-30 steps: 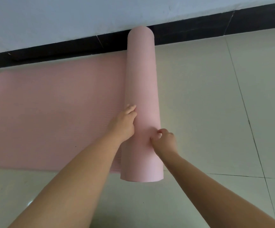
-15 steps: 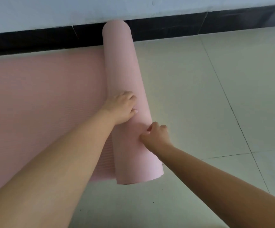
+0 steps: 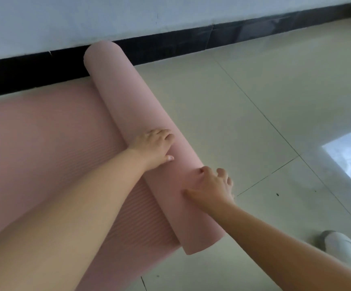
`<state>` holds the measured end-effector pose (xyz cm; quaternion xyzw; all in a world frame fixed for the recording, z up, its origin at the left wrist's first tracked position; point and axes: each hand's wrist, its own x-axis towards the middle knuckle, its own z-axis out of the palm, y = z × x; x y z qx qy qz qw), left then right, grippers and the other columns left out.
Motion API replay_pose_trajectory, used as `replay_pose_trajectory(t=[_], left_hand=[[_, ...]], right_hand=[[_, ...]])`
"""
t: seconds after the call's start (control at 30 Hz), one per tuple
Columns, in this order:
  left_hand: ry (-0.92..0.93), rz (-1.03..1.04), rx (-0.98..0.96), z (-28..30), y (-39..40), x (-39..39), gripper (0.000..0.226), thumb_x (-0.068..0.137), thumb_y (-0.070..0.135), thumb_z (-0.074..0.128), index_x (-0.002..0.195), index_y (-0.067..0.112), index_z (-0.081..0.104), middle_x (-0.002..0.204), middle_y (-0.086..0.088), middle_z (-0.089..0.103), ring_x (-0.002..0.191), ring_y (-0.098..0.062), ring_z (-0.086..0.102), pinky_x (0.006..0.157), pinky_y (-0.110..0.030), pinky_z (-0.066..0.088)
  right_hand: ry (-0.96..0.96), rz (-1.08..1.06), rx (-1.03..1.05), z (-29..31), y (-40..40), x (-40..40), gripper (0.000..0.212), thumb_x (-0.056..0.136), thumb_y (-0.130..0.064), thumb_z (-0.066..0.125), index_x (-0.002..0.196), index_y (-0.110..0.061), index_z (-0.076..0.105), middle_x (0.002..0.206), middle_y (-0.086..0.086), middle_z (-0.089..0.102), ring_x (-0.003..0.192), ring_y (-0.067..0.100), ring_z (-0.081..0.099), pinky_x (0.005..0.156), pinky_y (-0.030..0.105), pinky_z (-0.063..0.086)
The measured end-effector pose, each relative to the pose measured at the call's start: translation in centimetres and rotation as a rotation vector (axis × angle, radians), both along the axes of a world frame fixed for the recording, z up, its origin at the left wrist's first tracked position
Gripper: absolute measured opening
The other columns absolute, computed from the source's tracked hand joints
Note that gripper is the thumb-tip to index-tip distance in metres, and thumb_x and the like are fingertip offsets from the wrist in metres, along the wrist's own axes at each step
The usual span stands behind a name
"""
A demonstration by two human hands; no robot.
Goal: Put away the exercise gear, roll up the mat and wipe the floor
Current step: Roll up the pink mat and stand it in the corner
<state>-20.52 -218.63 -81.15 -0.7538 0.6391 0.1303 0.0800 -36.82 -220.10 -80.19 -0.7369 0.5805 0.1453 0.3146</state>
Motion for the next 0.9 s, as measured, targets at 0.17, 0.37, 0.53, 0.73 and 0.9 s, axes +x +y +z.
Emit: replay_pose_trajectory(t=[0.17, 0.37, 0.53, 0.73, 0.9], left_hand=[[0.031, -0.106, 0.138, 1.3, 1.9, 1.6, 0.064, 0.095, 0.035, 0.051, 0.149, 0.034, 0.018, 0.146, -0.009, 0.026, 0.140, -0.027, 0.024, 0.106, -0.041, 0.037], [0.026, -0.010, 0.153, 2.0, 4.3, 1.6, 0.038, 0.099, 0.032, 0.040, 0.135, 0.023, 0.049, 0.140, -0.012, 0.035, 0.132, -0.031, 0.036, 0.103, -0.042, 0.038], [0.021, 0.007, 0.026, 1.1, 5.3, 1.3, 0.042, 0.098, 0.035, 0.042, 0.128, 0.010, 0.058, 0.153, -0.004, 0.027, 0.146, -0.020, 0.017, 0.115, -0.041, 0.021], [0.009, 0.034, -0.007, 1.1, 5.1, 0.6, 0.047, 0.095, 0.042, 0.045, 0.131, 0.011, 0.046, 0.135, -0.008, 0.049, 0.129, -0.025, 0.043, 0.105, -0.034, 0.035], [0.004, 0.043, 0.081, 1.2, 6.0, 0.9, 0.055, 0.094, 0.045, 0.046, 0.145, 0.032, 0.031, 0.135, -0.005, 0.038, 0.131, -0.025, 0.033, 0.109, -0.036, 0.031]], right_hand=[[0.043, 0.040, -0.034, 0.7, 4.6, 1.2, 0.066, 0.086, -0.041, 0.054, 0.143, -0.027, 0.023, 0.143, 0.003, 0.029, 0.134, 0.025, 0.029, 0.108, 0.041, 0.031], [0.053, -0.032, -0.109, 1.8, 6.7, 2.1, 0.040, 0.093, -0.014, 0.034, 0.133, -0.014, 0.037, 0.132, 0.007, 0.043, 0.125, 0.029, 0.037, 0.096, 0.040, 0.035], [0.101, -0.097, -0.089, 1.5, 4.6, 3.0, 0.030, 0.092, -0.014, 0.039, 0.117, -0.004, 0.053, 0.124, 0.014, 0.051, 0.119, 0.033, 0.045, 0.093, 0.039, 0.041], [0.064, -0.161, -0.058, 0.1, 5.1, 3.3, 0.040, 0.091, -0.023, 0.033, 0.127, -0.009, 0.043, 0.132, 0.012, 0.038, 0.129, 0.031, 0.030, 0.108, 0.049, 0.027], [0.013, -0.197, -0.171, -2.4, 8.9, 3.2, 0.047, 0.092, -0.025, 0.029, 0.135, -0.008, 0.033, 0.133, 0.011, 0.043, 0.126, 0.028, 0.035, 0.109, 0.041, 0.021]])
